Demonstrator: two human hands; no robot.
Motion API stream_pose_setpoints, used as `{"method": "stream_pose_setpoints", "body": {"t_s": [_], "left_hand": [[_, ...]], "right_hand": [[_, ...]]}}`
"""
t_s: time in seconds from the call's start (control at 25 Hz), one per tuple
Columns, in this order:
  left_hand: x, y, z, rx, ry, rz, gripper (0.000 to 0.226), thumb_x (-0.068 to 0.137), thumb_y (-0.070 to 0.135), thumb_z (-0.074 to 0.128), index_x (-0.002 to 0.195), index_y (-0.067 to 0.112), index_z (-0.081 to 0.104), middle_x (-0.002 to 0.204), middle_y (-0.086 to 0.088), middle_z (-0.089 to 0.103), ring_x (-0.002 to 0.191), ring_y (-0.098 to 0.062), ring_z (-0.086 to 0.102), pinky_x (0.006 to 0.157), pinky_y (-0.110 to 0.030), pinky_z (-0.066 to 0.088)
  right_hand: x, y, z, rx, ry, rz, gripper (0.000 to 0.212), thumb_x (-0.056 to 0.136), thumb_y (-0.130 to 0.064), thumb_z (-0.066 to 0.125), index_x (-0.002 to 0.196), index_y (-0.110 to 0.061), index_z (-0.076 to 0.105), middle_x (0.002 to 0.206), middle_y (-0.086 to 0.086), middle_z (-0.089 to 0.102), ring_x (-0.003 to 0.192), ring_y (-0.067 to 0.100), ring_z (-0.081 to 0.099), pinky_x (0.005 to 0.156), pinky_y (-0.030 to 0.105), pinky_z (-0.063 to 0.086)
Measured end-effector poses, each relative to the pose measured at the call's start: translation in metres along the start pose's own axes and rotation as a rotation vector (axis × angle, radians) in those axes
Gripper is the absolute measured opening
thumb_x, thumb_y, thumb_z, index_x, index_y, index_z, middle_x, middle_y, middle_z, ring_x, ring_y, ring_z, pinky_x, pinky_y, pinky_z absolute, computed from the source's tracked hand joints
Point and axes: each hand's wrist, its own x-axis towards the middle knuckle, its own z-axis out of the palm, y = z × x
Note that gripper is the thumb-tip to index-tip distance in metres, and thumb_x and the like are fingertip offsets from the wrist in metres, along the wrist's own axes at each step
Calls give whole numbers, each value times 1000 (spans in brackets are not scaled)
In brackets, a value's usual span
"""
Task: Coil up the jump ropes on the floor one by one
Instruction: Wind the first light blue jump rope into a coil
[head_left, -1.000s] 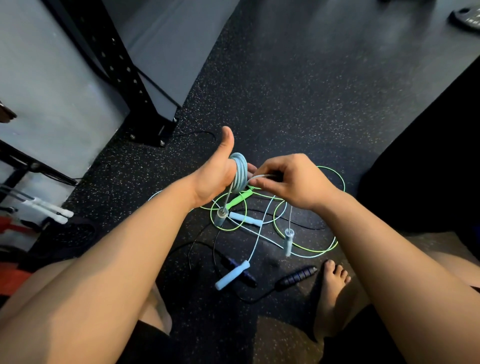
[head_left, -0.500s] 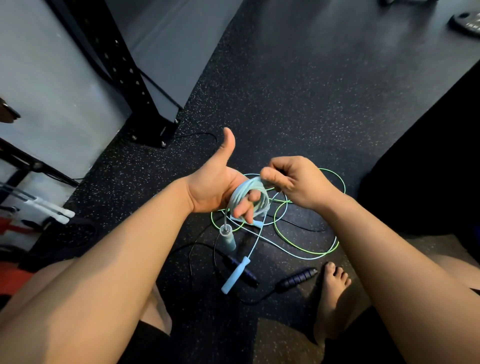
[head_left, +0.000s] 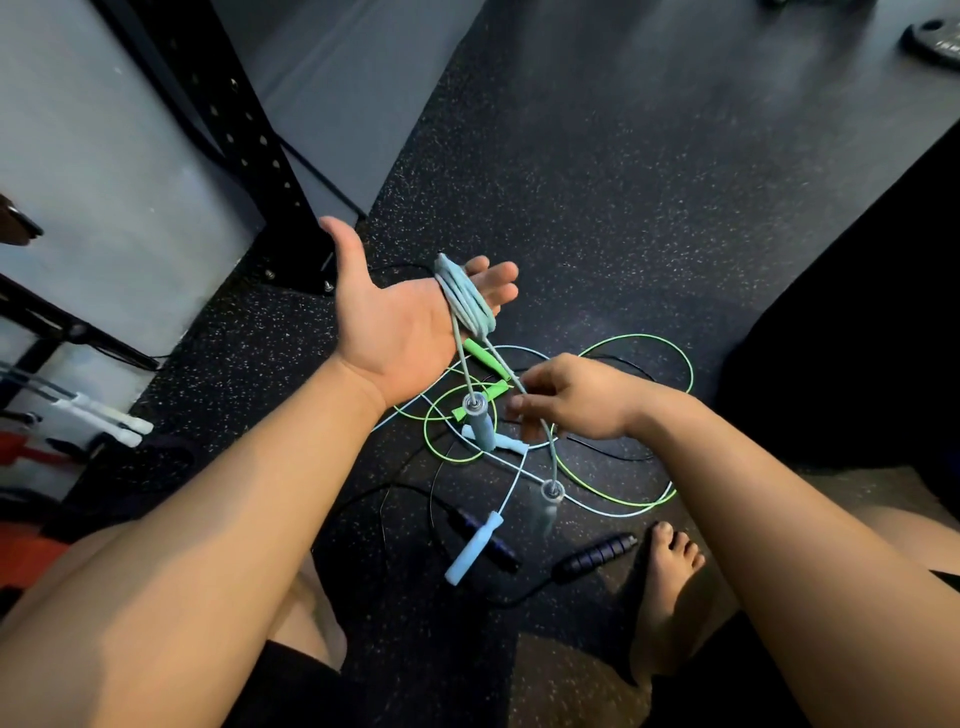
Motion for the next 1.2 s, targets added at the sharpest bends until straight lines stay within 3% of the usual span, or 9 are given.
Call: {"method": "stream_pose_setpoints", "body": {"t_s": [0.16, 0.32, 0.4, 0.52, 0.68, 0.8, 0.96, 1.04, 1.2], "left_hand": [[9, -9, 0, 412, 144, 11, 125, 74, 89, -17, 131, 4, 55, 128, -12, 71, 138, -26, 52, 126, -46, 16], [18, -19, -7, 750, 236, -98, 124, 82, 82, -18, 138, -1, 55, 113, -1, 78, 118, -1, 60, 119, -34, 23], [21, -22, -11, 852, 235, -190, 126, 77, 91, -9, 135, 0, 57, 109, -6, 79, 111, -6, 68, 111, -30, 33], [22, -27, -17, 996, 150, -332, 136, 49, 111, 11, 113, 7, 70, 106, -12, 78, 116, -26, 67, 120, -51, 29], [12, -29, -11, 1166, -69, -561, 132, 66, 97, -11, 95, 1, 76, 97, -16, 79, 112, -21, 67, 125, -45, 12], [5, -28, -7, 1124, -148, -659, 124, 75, 89, -19, 81, 4, 71, 77, -16, 77, 90, -22, 69, 115, -47, 29], [3, -19, -2, 907, -249, -649, 115, 64, 94, -16, 70, 5, 56, 50, -12, 60, 65, -31, 64, 83, -41, 46], [2, -14, 0, 821, -286, -600, 114, 60, 95, -16, 68, 5, 53, 43, -10, 53, 58, -29, 64, 80, -39, 46], [0, -7, -1, 684, -266, -498, 116, 61, 94, -21, 64, 8, 56, 38, -7, 46, 57, -29, 61, 83, -39, 48]], "right_hand": [[-2, -8, -4, 0, 99, -11, 27, 97, -36, 59, 86, -15, 71, 69, 3, 76, 67, 23, 73, 69, 39, 58], [-12, -20, -11, -8, 236, -74, 23, 96, -30, 62, 79, -15, 68, 56, 3, 69, 46, 13, 64, 49, 17, 43], [-15, -21, -13, -34, 269, -117, 21, 94, -31, 65, 78, -17, 70, 55, 2, 68, 45, 10, 63, 50, 19, 44], [-16, -17, -13, -68, 337, -190, 22, 89, -37, 72, 74, -20, 72, 53, -4, 65, 45, 5, 53, 52, 26, 44], [-15, -16, -17, -42, 372, -239, 28, 75, -46, 84, 69, -22, 71, 55, -9, 63, 49, 3, 48, 50, 24, 37], [-15, -13, -19, 2, 358, -247, 39, 67, -55, 83, 71, -19, 70, 62, 5, 67, 53, 11, 49, 53, 35, 41], [-15, -13, -21, 114, 373, -254, 47, 73, -58, 73, 72, -11, 65, 54, -4, 54, 51, 6, 41, 50, 27, 35], [-14, -12, -21, 158, 377, -232, 51, 81, -59, 64, 74, -8, 63, 55, -5, 56, 52, 6, 47, 52, 25, 40], [-9, -6, -16, 247, 269, -208, 64, 89, -73, 48, 75, -12, 61, 65, 1, 63, 63, 16, 55, 66, 45, 49]]}}
